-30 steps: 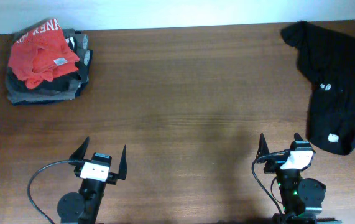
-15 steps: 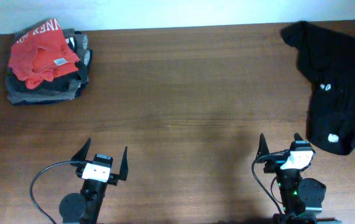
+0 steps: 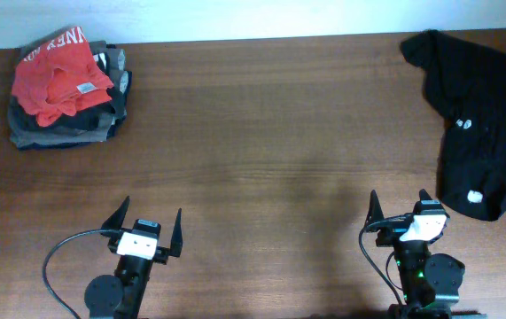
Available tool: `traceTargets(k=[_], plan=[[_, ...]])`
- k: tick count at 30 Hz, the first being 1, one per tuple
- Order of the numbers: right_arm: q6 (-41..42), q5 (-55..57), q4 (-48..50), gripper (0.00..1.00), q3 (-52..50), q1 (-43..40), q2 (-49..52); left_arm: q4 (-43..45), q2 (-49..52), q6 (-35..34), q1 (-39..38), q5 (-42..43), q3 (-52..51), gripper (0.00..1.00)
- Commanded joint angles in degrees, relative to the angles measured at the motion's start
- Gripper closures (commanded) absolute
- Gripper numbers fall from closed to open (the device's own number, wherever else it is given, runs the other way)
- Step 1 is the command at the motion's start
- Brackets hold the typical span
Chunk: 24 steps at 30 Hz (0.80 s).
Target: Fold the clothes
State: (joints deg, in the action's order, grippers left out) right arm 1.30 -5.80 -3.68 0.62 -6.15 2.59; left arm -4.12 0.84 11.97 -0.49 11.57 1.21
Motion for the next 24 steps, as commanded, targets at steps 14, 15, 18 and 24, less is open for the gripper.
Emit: traceTargets(k=[14,15,18,24], plan=[[-0.39,1.77,-0.44,0.01,-0.31,0.52,-1.11,0.20,-0.50,-0.74,0.28,0.63,-0.48,0.01],[-0.39,1.79,-0.42,0.01,-0.31,0.52,-1.81,0.20,-0.50,-0.74,0.28,0.63,-0.48,0.01],[-0.39,1.81,-0.42,0.01,-0.31,0.52,-2.40,0.20,-0.50,-0.74,0.28,0.63,-0.48,0.01],[-0.39,1.79,-0.42,0.01,-0.31,0.52,-2.40,0.20,-0.50,-0.74,0.28,0.63,-0.48,0.01]])
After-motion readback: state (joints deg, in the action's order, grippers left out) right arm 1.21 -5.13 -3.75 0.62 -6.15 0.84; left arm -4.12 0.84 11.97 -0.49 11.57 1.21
